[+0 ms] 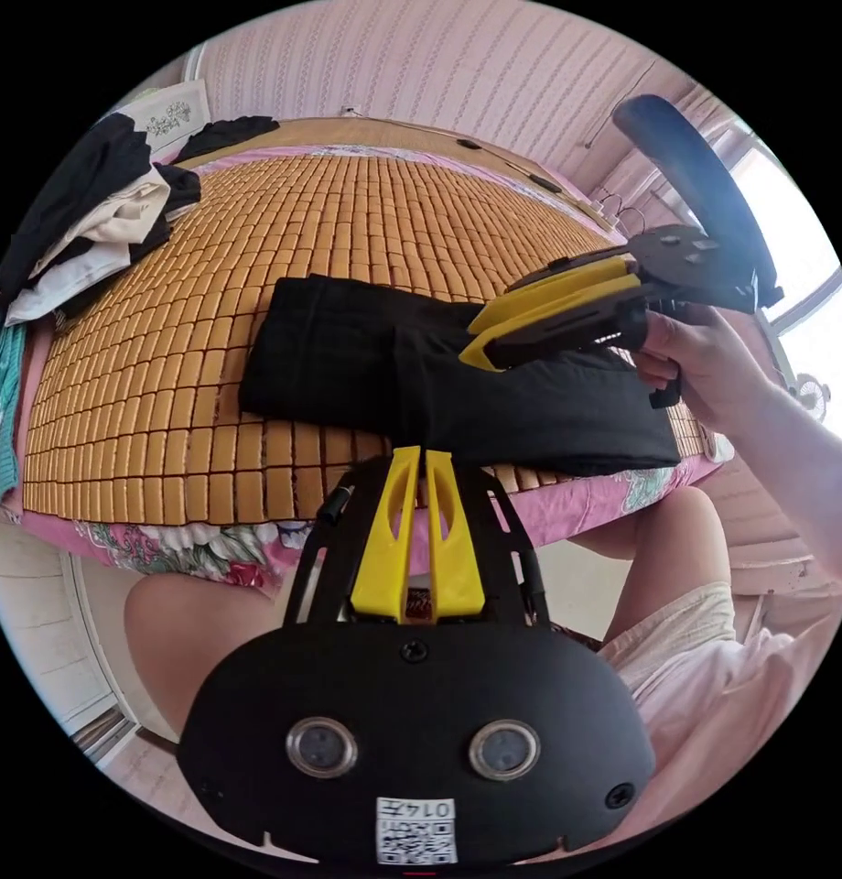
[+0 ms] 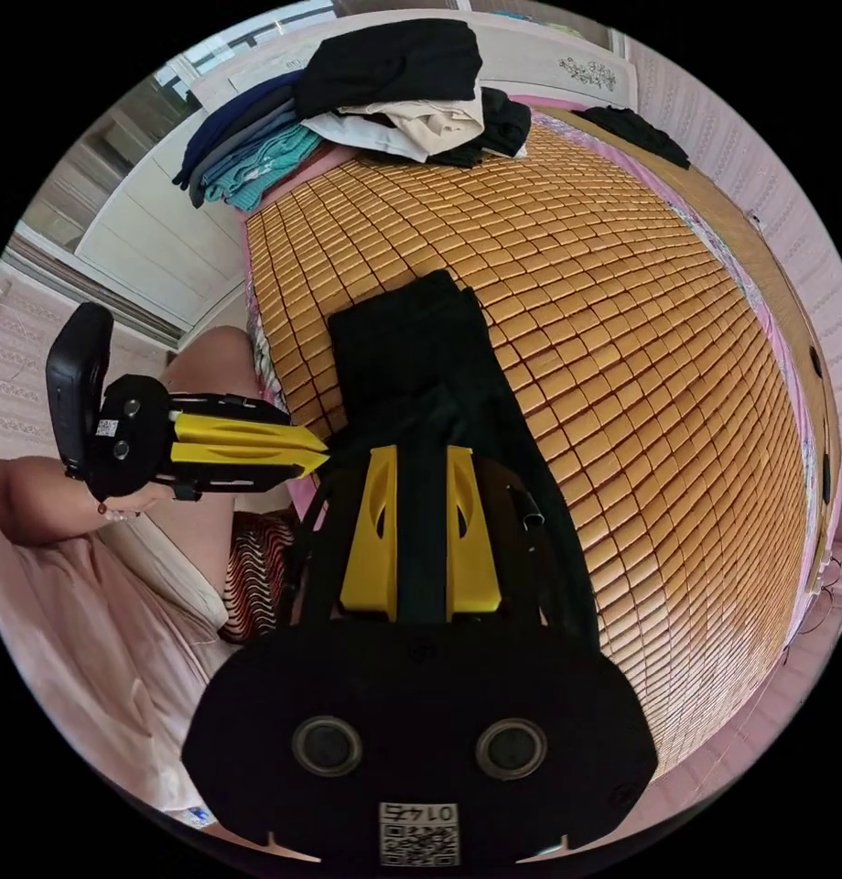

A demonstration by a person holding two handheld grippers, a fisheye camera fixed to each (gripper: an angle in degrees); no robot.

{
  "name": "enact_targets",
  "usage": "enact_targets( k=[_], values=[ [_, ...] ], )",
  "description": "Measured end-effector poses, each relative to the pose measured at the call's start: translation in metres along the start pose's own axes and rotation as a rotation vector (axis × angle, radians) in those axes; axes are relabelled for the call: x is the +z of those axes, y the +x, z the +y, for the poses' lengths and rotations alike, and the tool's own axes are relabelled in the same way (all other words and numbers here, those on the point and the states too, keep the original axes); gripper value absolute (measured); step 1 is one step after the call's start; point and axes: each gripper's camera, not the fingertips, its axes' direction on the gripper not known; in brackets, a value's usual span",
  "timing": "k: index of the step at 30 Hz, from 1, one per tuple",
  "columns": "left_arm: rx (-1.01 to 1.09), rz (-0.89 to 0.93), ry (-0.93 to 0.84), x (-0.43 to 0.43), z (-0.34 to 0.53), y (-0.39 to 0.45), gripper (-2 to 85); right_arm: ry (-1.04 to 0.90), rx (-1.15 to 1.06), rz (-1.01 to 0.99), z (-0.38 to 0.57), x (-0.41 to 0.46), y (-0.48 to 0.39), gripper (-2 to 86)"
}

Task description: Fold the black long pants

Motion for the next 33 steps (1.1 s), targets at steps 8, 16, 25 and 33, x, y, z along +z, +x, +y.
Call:
enact_targets(
  k=[8, 16, 25, 33],
  values=[
    [0.008, 0.018, 0.041, -0.011, 0.004, 0.0, -0.3, -0.085, -0.057, 0.004, -0.042, 0.01, -0.002, 0.1],
    [-0.061, -0.01, 0.023, -0.002, -0.005, -0.008, 1.4, -0.037, -0.016, 0.005, -0.076, 0.004, 0.02, 6.3],
    [-0.086, 0.089, -0.023, 0.003, -0.007, -0.01, 8.6, -0.11, -0.066, 0.037, -0.117, 0.026, 0.015, 8.5],
    [-0.034, 0.051, 0.001, -0.005, -0.005, 0.008, 1.5, -0.014, -0.11, 0.005, -0.099, -0.006, 0.01, 1.1]
  ],
)
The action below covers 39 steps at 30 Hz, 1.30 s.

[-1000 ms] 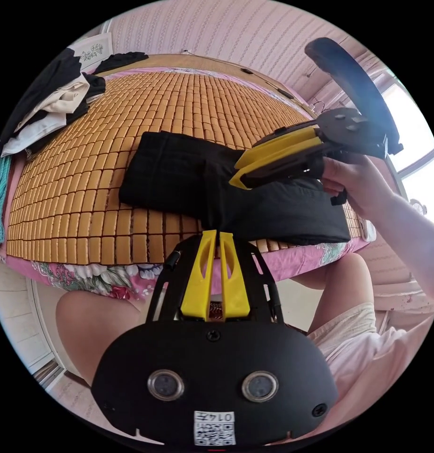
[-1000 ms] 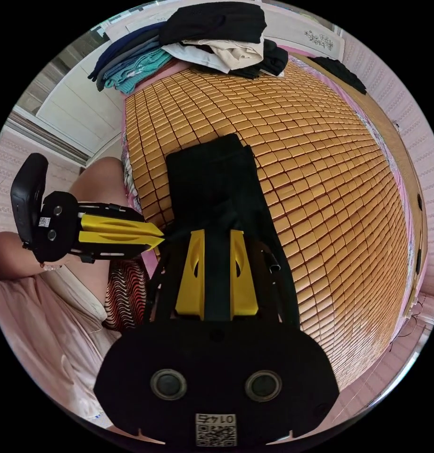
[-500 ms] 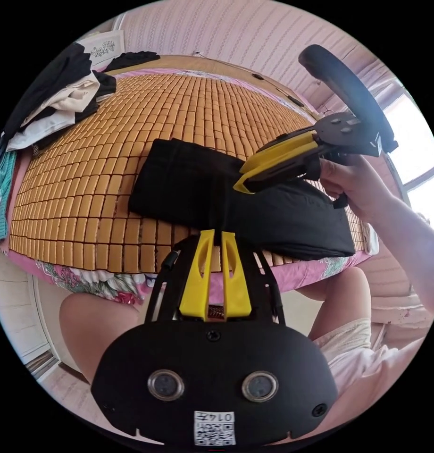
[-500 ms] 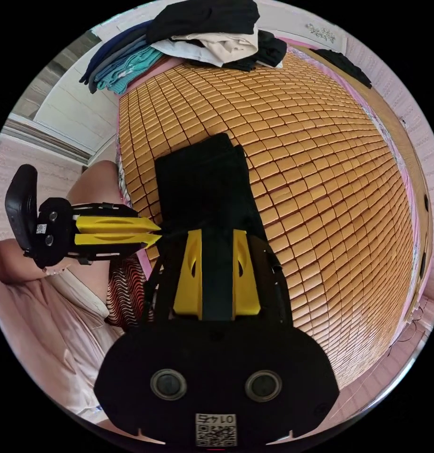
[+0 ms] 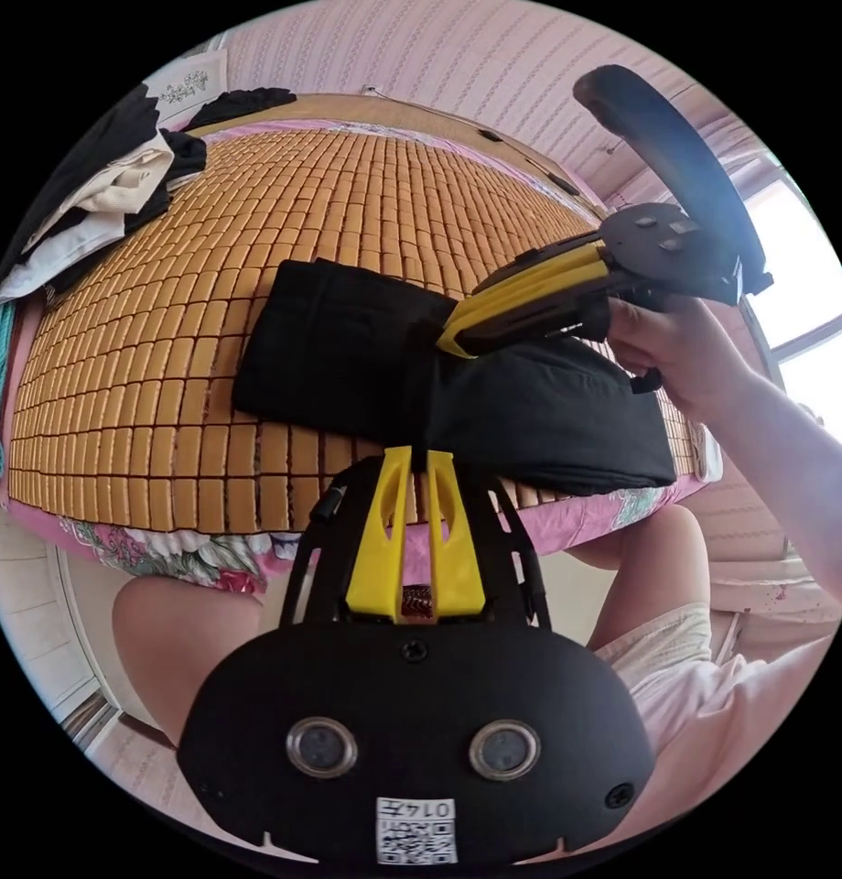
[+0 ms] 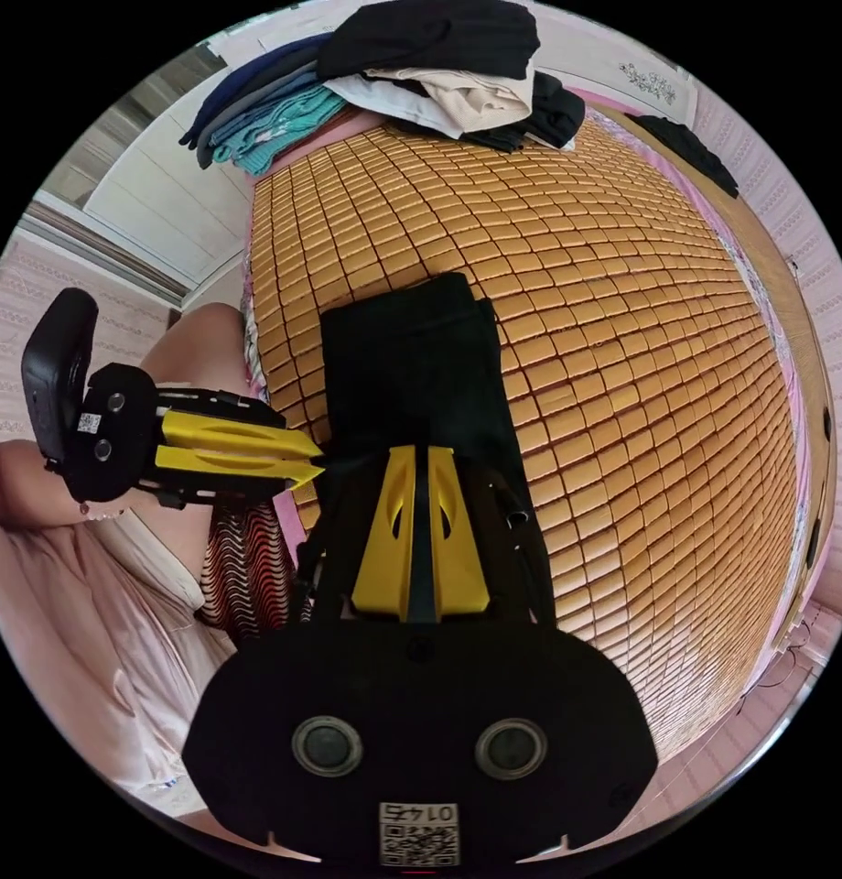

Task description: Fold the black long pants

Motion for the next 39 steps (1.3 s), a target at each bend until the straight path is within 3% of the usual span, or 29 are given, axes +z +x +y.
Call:
enact_targets(
  k=[6, 11, 15, 17, 22, 26, 32, 35, 39],
  values=[
    [0.101, 0.029, 0.166, -0.058, 0.015, 0.03, -0.7, 0.171, -0.046, -0.011, 0.022, -0.075, -0.011, 0.4],
    [0.035, -0.167, 0.298, -0.104, -0.008, 0.01, -0.1, 0.275, 0.015, -0.089, -0.048, -0.099, 0.01, 2.2],
    [-0.096, -0.219, 0.158, -0.076, -0.034, -0.03, 2.7, 0.046, 0.184, -0.089, -0.095, -0.033, 0.041, 6.8],
    [-0.089, -0.215, 0.144, -0.073, -0.033, -0.027, 2.8, 0.07, 0.211, -0.094, -0.078, -0.031, 0.042, 6.6],
    [0.094, -0.088, 0.096, -0.049, -0.027, 0.032, 1.0, 0.091, 0.271, 0.044, 0.017, -0.037, 0.038, 0.3],
    [0.265, 0.026, -0.032, 0.0, -0.037, 0.101, 0.0, -0.082, 0.346, 0.033, 0.072, -0.003, 0.035, -0.2],
    [0.38, -0.046, -0.094, 0.037, -0.072, 0.166, -0.9, -0.069, 0.294, 0.07, 0.029, 0.003, 0.029, -0.4],
    [0.457, -0.136, -0.204, 0.063, -0.08, 0.178, -0.9, -0.153, 0.281, 0.129, 0.002, 0.026, 0.032, -0.4],
    [0.535, -0.165, -0.171, 0.071, -0.077, 0.192, -0.8, -0.163, 0.262, 0.135, 0.0, 0.038, 0.029, -0.3]
  ],
)
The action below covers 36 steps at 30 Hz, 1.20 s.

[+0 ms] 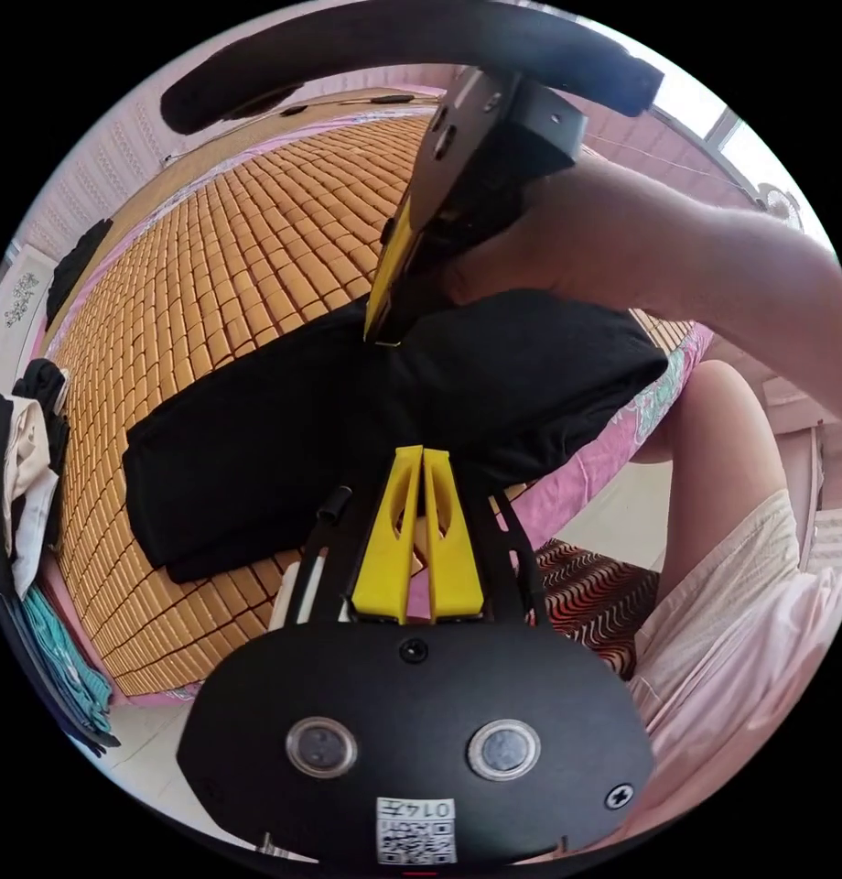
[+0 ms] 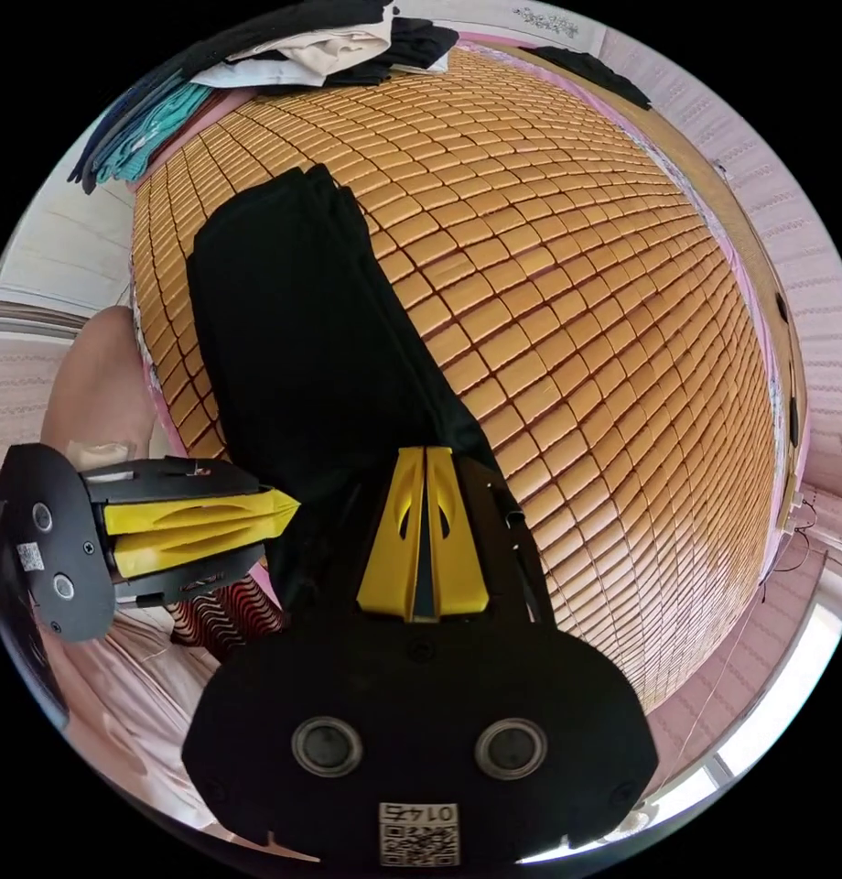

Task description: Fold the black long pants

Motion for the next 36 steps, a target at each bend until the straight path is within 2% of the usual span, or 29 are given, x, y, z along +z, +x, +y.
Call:
enact_targets(
  k=[3, 17, 25, 27, 29, 36],
  values=[
    [0.034, -0.012, -0.004, 0.0, -0.008, 0.008, -0.8, -0.076, -0.034, -0.03, -0.006, -0.007, 0.002, -0.4],
    [0.126, -0.033, -0.029, 0.0, -0.041, 0.037, -0.8, -0.155, -0.084, -0.015, 0.007, 0.004, -0.004, -0.4],
    [0.164, -0.054, 0.018, -0.018, -0.048, 0.056, -0.8, 0.059, 0.03, 0.055, 0.083, -0.003, -0.016, -0.7],
    [0.168, -0.036, 0.068, -0.037, -0.045, 0.062, -0.8, 0.201, 0.114, 0.004, 0.125, -0.021, -0.008, -0.9],
    [0.187, -0.032, 0.093, -0.051, -0.043, 0.071, -0.8, 0.257, 0.168, 0.035, 0.159, -0.03, -0.004, -0.9],
    [0.278, 0.004, 0.168, -0.071, -0.055, 0.116, 0.6, 0.359, 0.306, 0.034, 0.285, -0.047, 0.015, -0.5]
  ],
)
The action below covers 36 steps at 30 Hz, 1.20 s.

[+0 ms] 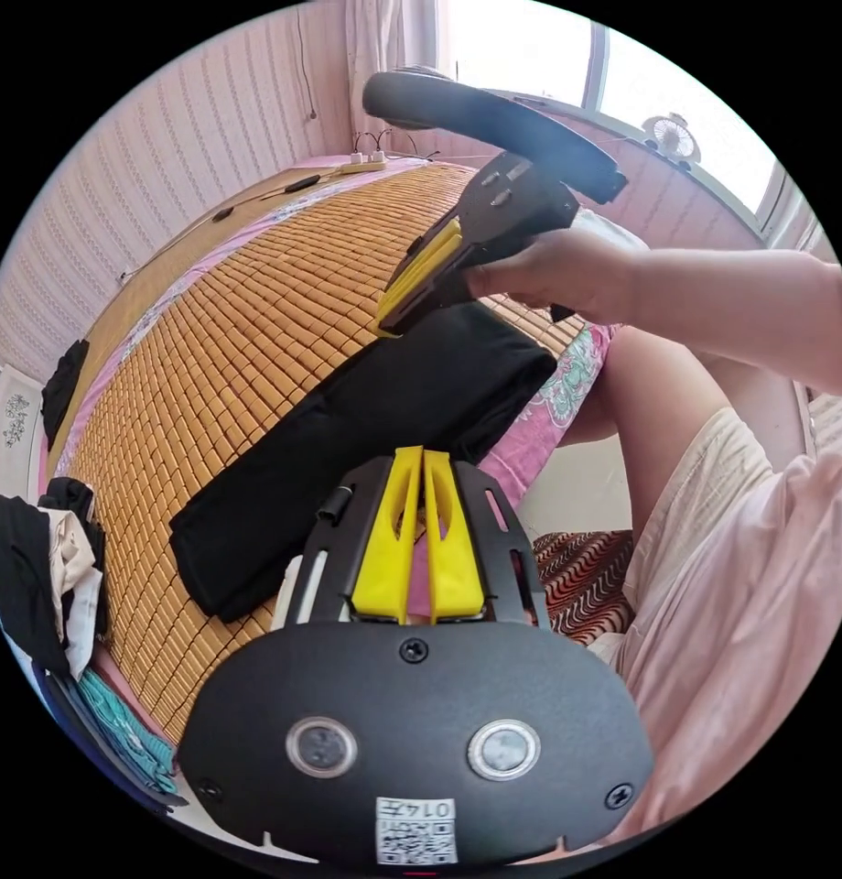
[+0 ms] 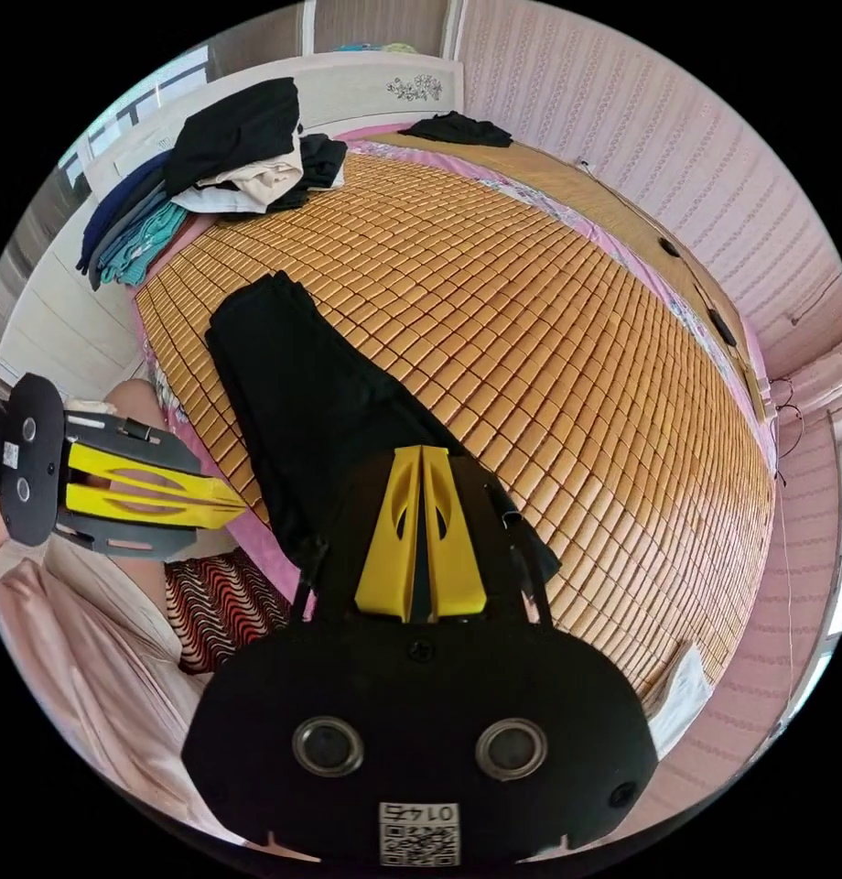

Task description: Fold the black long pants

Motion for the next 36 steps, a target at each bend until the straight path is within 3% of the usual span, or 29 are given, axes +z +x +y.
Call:
enact_targets(
  k=[10, 18, 27, 36],
  values=[
    [0.16, 0.071, -0.06, 0.045, -0.091, 0.076, 7.4, 0.005, 0.162, 0.088, 0.103, -0.023, 0.063, 8.3],
    [0.195, 0.058, -0.167, 0.087, -0.143, 0.103, 10.5, -0.018, 0.313, -0.016, 0.164, -0.012, 0.128, 11.5],
    [0.207, 0.029, -0.268, 0.116, -0.163, 0.112, 9.7, -0.079, 0.331, -0.149, 0.192, 0.013, 0.161, 10.4],
    [0.17, 0.026, -0.304, 0.125, -0.174, 0.11, 6.0, -0.091, 0.321, -0.104, 0.206, 0.009, 0.176, 6.0]
  ],
)
